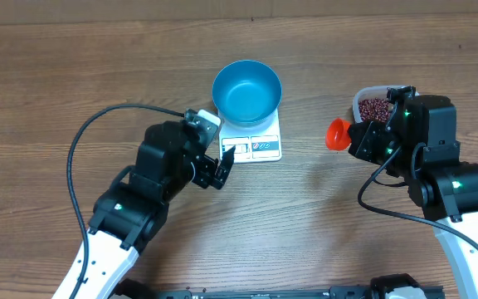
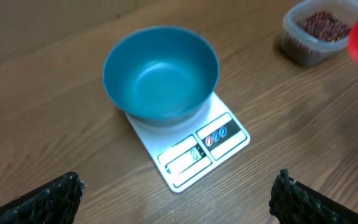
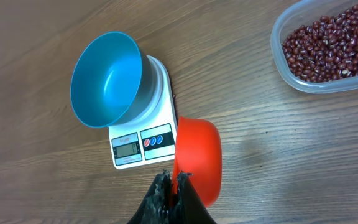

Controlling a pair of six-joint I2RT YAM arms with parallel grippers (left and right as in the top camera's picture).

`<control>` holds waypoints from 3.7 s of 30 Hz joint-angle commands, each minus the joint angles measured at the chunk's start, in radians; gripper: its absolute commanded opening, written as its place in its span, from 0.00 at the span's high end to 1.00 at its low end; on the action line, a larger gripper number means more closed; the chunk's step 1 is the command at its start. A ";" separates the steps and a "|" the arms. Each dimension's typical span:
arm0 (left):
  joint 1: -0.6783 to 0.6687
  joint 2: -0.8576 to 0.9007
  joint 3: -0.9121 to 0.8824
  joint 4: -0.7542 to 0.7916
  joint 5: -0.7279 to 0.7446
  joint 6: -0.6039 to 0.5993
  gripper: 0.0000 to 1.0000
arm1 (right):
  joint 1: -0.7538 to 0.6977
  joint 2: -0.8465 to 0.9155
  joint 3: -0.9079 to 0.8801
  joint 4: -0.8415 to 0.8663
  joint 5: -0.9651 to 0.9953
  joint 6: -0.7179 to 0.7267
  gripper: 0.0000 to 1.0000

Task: Scoop item into bowl and weigh 150g on scale

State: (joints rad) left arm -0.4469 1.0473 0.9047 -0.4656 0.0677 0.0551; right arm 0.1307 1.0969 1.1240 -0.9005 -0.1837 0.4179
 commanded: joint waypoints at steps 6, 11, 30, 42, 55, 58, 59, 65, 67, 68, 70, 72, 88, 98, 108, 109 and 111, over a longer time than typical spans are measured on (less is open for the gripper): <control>0.001 -0.018 0.089 -0.047 0.018 -0.010 0.00 | -0.006 -0.007 0.023 0.005 -0.005 -0.001 0.96; 0.002 -0.012 0.088 -0.065 0.018 -0.010 0.01 | -0.006 -0.007 0.023 0.005 -0.005 -0.001 0.96; 0.002 -0.007 0.088 -0.085 0.010 -0.010 0.00 | -0.006 -0.007 0.023 0.001 -0.005 -0.001 0.96; 0.002 -0.007 0.088 -0.085 0.010 -0.010 0.01 | -0.006 -0.007 0.023 0.000 -0.005 -0.001 0.96; 0.002 -0.007 0.088 -0.085 0.010 -0.010 0.01 | -0.007 -0.007 0.023 -0.026 0.019 -0.026 0.96; 0.002 -0.007 0.088 -0.085 0.010 -0.010 0.00 | -0.009 -0.007 0.023 -0.045 0.044 -0.049 0.96; 0.002 -0.007 0.088 -0.085 0.010 -0.010 0.00 | -0.009 -0.007 0.023 -0.050 0.053 -0.061 0.96; 0.002 -0.007 0.088 -0.085 0.010 -0.010 0.00 | -0.009 0.005 0.024 -0.054 0.114 -0.093 0.96; 0.002 -0.007 0.088 -0.085 0.010 -0.010 0.01 | -0.010 0.012 0.024 -0.052 0.120 -0.134 0.96; 0.002 -0.007 0.088 -0.087 0.010 -0.010 0.01 | -0.010 0.015 0.024 -0.050 0.130 -0.150 0.96; 0.002 -0.007 0.088 -0.088 0.010 -0.010 0.00 | -0.010 0.020 0.024 -0.039 0.161 -0.193 0.96; 0.002 -0.007 0.088 -0.088 0.010 -0.010 0.01 | -0.010 0.024 0.024 -0.016 0.219 -0.227 0.96; 0.002 -0.007 0.088 -0.088 0.010 -0.010 0.00 | -0.021 0.164 0.023 0.138 0.418 -0.314 0.96; 0.002 -0.007 0.088 -0.088 0.010 -0.010 0.00 | -0.315 0.243 0.087 0.160 0.071 -0.369 0.96; 0.002 -0.007 0.088 -0.088 0.010 -0.010 0.01 | -0.525 0.347 0.091 0.188 -0.201 -0.488 0.96; 0.002 -0.007 0.088 -0.088 0.010 -0.010 0.00 | -0.526 0.362 0.091 0.197 -0.200 -0.494 0.96; 0.002 -0.007 0.088 -0.088 0.010 -0.010 0.00 | -0.526 0.396 0.091 0.223 -0.200 -0.499 0.96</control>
State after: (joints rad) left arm -0.4469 1.0409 0.9710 -0.5537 0.0715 0.0551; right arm -0.3912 1.4448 1.1915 -0.7036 -0.3279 -0.0391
